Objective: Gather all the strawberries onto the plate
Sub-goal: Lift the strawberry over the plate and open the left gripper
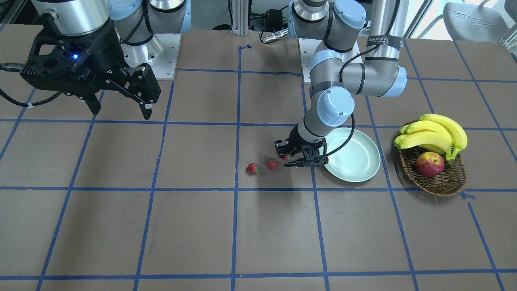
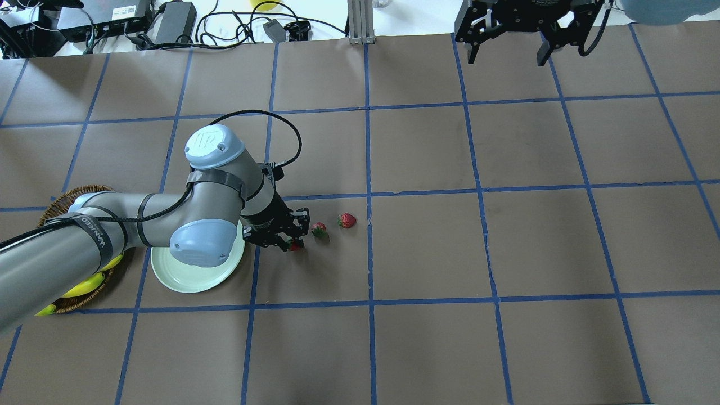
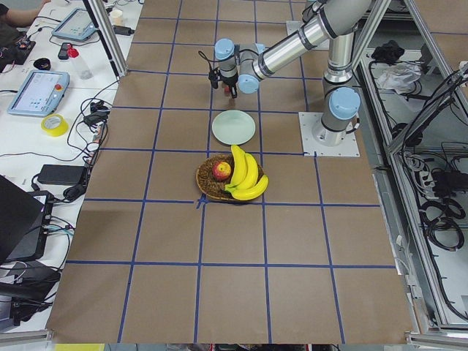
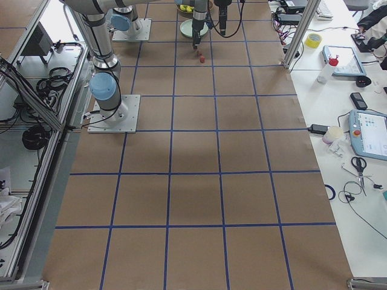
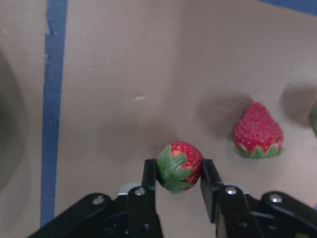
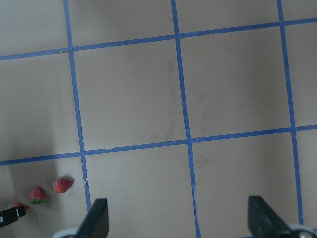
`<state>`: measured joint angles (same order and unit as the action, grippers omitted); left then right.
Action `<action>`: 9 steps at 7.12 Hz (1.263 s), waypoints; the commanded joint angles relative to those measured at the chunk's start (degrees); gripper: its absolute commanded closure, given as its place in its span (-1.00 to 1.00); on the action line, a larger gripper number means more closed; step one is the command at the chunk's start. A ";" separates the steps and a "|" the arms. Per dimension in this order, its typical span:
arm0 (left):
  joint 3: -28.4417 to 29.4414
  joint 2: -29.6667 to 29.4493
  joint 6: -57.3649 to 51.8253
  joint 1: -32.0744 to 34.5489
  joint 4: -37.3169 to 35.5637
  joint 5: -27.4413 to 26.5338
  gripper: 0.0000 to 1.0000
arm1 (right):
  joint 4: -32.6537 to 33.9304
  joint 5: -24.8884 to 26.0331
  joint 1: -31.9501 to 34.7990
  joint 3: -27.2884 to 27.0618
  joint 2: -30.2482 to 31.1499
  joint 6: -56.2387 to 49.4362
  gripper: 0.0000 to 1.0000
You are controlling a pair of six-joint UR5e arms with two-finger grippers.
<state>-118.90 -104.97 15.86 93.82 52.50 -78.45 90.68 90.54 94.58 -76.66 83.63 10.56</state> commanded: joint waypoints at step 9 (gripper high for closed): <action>5.97 3.11 -25.18 -20.34 19.14 -11.46 -0.98 | 0.02 -0.18 -0.36 -0.59 -0.04 -0.10 -1.00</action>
<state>-111.88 -101.84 -8.62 74.10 71.90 -89.57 90.70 90.42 94.28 -77.20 83.58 10.47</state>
